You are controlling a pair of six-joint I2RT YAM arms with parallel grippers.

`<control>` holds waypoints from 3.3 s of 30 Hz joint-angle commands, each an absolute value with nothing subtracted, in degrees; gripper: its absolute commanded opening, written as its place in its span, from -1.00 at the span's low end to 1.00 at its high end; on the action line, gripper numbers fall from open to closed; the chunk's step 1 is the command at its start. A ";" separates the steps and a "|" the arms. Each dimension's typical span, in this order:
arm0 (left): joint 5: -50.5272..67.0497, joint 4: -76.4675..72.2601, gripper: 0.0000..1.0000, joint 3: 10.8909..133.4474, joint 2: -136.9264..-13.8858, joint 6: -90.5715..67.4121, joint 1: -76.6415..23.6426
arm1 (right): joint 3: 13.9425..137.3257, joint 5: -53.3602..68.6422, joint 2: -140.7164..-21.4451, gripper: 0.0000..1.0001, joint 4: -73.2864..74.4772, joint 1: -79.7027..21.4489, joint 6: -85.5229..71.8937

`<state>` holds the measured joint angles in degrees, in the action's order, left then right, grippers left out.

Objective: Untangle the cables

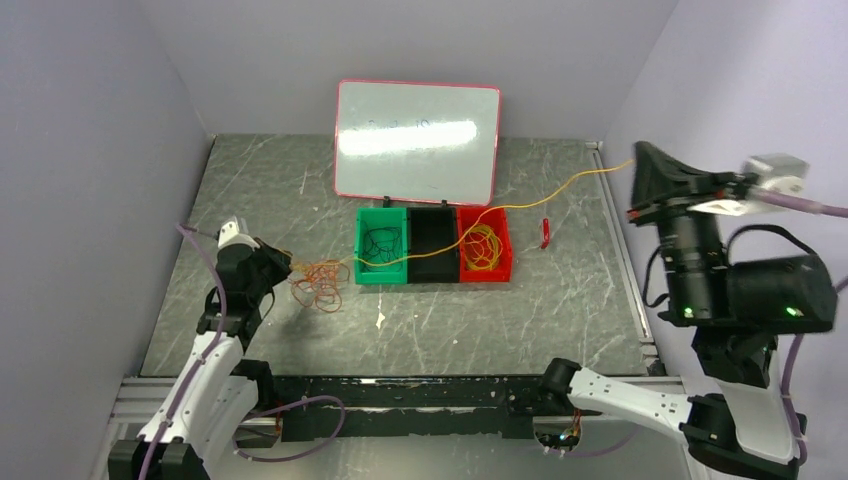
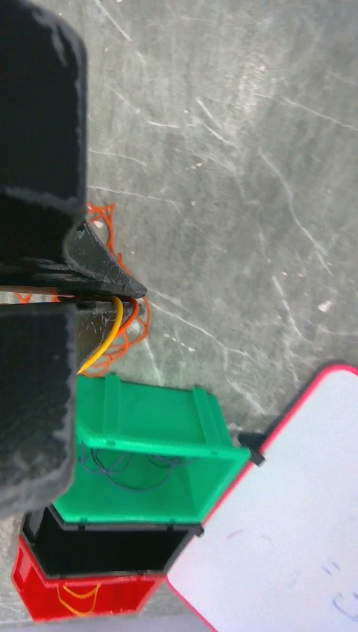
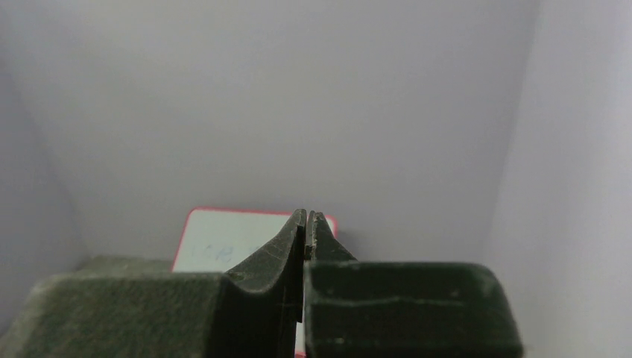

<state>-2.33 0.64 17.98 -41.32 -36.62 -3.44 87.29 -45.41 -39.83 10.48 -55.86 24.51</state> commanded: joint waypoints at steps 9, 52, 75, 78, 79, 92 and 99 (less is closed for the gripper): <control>-3.45 7.99 -0.86 30.41 -36.40 -31.13 -2.55 | 89.15 -9.20 -56.20 -1.00 49.52 -56.96 5.27; 6.13 9.54 -0.86 40.21 -37.71 -25.58 -2.45 | 57.75 15.92 -74.64 0.03 -8.59 -56.69 -9.33; 5.73 9.30 -0.86 39.73 -37.57 -26.45 -2.46 | 65.31 6.12 -108.37 -0.05 -22.10 -62.55 -15.03; 5.59 9.30 -0.86 39.64 -37.52 -26.62 -2.46 | 67.21 3.65 -110.63 -0.22 -20.70 -62.55 -15.82; 5.58 9.26 -0.86 39.59 -37.53 -26.70 -2.46 | 67.45 2.68 -111.07 -0.30 -20.28 -62.54 -16.19; 2.08 10.28 -0.79 39.95 -37.44 -27.32 -2.46 | 59.38 -4.00 -103.38 -1.00 -18.18 -63.00 -18.64; -0.78 10.37 -0.54 39.47 -36.97 -28.21 -2.46 | 51.08 -3.67 -96.11 -1.00 -16.06 -63.16 -19.62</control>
